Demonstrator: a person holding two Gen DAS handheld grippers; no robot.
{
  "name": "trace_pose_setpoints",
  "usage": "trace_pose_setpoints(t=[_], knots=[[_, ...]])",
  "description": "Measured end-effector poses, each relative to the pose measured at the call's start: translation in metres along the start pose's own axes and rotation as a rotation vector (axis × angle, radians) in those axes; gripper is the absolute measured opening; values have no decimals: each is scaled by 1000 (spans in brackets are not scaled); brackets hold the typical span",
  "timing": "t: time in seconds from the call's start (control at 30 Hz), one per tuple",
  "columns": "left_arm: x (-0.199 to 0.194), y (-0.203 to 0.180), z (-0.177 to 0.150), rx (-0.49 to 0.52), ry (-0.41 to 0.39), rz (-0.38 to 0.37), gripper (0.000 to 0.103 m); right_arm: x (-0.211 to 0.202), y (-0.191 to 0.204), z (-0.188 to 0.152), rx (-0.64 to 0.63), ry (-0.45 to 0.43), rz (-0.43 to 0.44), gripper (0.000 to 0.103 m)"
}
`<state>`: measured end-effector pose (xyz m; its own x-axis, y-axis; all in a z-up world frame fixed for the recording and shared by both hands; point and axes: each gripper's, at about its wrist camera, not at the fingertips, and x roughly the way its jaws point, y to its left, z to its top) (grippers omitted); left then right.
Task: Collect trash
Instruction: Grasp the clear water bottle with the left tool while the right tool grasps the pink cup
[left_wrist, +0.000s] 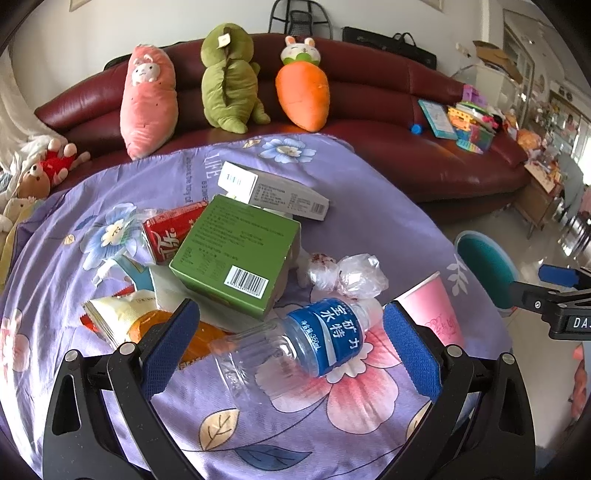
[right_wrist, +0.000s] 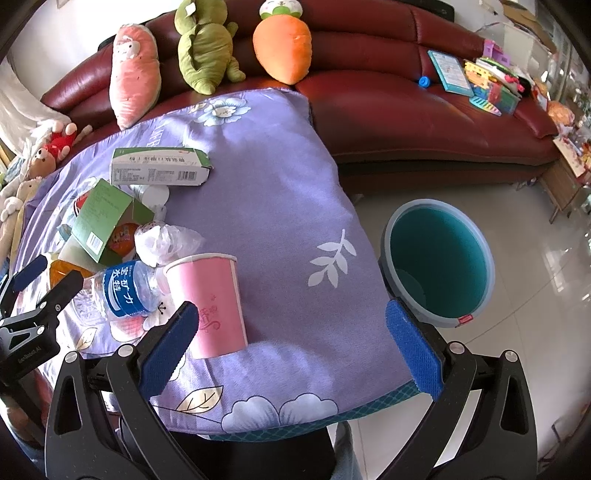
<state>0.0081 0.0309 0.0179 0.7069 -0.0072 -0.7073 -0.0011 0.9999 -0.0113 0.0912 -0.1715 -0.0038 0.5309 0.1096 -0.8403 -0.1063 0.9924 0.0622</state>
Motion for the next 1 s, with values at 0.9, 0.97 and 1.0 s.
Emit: trace_pose_setpoints(t=[0.9,0.97,1.0], knots=[[22,38,-8,190,138,-106,100,99,54,4,-46,249,264,59],[26,28,-4,250,144,-111,100,97,51,3,-34,243,273,58],[29,24,-3,281,146,-107,100,96,48,2,-26,239,273,58]])
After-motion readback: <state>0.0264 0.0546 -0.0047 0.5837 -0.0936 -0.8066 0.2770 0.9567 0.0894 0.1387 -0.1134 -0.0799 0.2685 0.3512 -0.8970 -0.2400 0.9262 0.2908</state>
